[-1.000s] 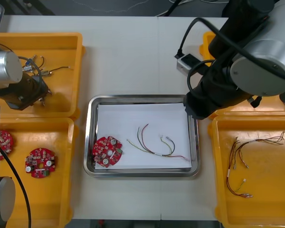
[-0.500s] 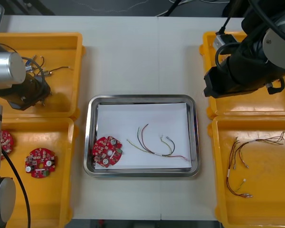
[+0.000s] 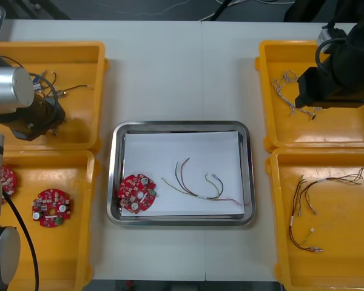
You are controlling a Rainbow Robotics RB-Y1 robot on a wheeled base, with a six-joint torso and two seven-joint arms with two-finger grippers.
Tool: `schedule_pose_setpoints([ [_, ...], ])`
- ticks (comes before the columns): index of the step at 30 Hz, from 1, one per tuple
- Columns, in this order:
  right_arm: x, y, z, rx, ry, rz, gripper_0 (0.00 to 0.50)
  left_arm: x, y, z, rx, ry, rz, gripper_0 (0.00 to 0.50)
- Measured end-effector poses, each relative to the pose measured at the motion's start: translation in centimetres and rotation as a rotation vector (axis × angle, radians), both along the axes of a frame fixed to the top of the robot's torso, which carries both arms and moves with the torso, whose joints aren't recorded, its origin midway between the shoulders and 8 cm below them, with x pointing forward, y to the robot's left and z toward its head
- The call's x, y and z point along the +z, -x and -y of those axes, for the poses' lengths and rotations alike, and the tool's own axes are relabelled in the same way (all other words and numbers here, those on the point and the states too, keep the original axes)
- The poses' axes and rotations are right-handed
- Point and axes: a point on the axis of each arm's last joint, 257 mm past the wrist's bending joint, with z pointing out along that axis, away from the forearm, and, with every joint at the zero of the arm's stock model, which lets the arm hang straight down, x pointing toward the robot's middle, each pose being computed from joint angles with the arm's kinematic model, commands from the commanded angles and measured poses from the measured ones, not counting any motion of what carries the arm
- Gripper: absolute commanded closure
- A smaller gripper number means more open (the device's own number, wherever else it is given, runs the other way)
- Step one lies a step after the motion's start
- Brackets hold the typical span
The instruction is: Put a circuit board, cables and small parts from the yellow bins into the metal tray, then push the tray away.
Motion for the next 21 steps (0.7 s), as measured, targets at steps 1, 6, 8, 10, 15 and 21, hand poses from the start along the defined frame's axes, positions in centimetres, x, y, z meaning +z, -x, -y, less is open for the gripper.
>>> schedule_pose_setpoints([
  [1,0.2,-0.2,0.5,-0.017,-0.01,0.0,0.0,0.0,0.0,0.0,0.0,0.0,0.0,0.078],
  [6,0.7,-1.1,2.8,-0.097,-0.027,0.008,0.0,0.0,0.0,0.0,0.0,0.0,0.002,0.076],
  [8,0.7,-1.4,3.6,-0.124,-0.017,0.014,0.0,0.0,-0.1,0.0,0.0,-0.001,0.004,0.079],
  [10,0.5,-1.6,4.4,-0.151,-0.006,0.014,0.0,0.0,-0.1,0.0,0.0,-0.001,0.004,0.077],
  [15,-0.1,-1.9,6.1,-0.209,-0.004,-0.005,0.0,-0.2,-0.3,-0.1,0.001,0.0,0.009,0.077],
  [21,-0.2,-3.0,8.1,-0.279,-0.044,0.001,0.0,-0.5,-0.3,-0.2,0.002,0.001,0.004,0.181],
])
